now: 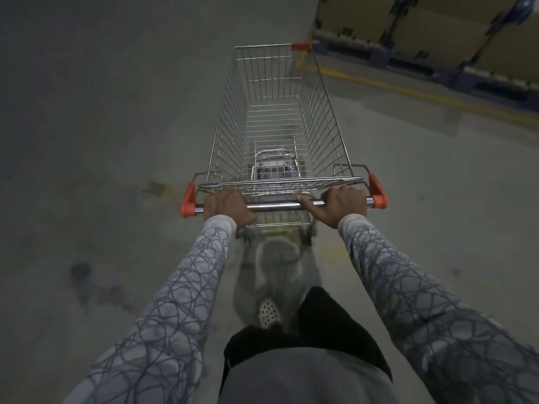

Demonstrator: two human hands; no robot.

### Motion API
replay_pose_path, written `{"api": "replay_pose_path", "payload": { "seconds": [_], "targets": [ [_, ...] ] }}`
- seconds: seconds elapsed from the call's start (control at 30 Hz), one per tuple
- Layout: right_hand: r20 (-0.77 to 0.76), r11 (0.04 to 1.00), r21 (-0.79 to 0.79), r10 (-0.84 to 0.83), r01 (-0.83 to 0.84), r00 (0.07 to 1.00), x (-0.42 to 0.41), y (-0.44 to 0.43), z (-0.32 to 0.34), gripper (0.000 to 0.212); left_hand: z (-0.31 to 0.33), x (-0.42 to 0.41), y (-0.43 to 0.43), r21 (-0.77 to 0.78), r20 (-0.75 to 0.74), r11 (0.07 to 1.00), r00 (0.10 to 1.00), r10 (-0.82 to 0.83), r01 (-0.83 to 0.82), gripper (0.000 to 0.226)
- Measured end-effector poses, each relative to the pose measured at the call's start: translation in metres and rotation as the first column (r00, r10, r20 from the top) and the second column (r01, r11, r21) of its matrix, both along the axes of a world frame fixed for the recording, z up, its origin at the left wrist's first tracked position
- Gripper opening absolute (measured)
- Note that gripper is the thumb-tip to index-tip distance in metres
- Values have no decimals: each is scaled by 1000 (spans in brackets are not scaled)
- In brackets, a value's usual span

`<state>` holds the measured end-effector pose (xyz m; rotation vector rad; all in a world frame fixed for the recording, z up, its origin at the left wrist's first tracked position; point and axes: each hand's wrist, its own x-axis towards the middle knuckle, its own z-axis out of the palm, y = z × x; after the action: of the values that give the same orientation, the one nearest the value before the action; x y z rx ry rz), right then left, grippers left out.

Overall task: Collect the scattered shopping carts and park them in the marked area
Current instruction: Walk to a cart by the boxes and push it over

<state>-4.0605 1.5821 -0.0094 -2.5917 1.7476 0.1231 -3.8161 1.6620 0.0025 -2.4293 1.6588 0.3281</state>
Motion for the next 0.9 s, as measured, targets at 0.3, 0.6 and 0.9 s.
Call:
{"api": "replay_pose_path", "payload": {
  "seconds": [0.3,0.6,0.9],
  "targets": [
    [-5,1000,27,3,-3,1000,76,-189,-4,96,-3,75,-185,1,22,1000,1000,-18,18,35],
    [-33,986,116,124,-120,992,162,-395,2,102,0,151,-371,16,11,994,994,111,-111,33],
    [-44,978,91,192,-187,980,283,-585,-1,100,-2,251,-531,-25,-14,971,972,236,-236,33]
  ]
}}
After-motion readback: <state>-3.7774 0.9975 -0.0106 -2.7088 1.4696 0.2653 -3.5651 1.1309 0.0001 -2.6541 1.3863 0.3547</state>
